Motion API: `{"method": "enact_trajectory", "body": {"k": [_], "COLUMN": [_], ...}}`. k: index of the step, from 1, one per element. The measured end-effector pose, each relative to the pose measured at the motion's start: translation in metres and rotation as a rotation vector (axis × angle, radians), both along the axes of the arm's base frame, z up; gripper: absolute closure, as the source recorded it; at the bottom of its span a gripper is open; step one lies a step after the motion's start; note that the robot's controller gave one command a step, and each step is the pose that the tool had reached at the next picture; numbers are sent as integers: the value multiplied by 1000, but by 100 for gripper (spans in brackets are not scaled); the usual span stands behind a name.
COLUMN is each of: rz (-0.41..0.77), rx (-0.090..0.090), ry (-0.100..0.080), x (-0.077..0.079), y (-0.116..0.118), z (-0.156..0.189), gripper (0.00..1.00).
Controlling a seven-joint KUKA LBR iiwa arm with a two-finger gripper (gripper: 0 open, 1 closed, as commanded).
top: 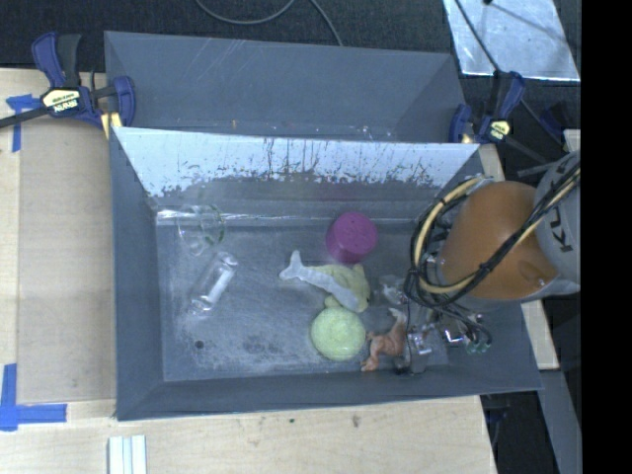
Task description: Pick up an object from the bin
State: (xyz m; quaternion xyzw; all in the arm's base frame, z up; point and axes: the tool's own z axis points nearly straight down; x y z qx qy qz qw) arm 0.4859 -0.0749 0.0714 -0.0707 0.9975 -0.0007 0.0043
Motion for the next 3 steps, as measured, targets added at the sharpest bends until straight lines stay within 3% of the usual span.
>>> {"method": "enact_trajectory", "body": {"k": [1, 3], "rz": [-63, -63], "rx": [2, 2], "ry": [3, 4], "x": [3, 3], "y": [-18, -18], "z": [-4, -1], "gripper": [100, 100]}}
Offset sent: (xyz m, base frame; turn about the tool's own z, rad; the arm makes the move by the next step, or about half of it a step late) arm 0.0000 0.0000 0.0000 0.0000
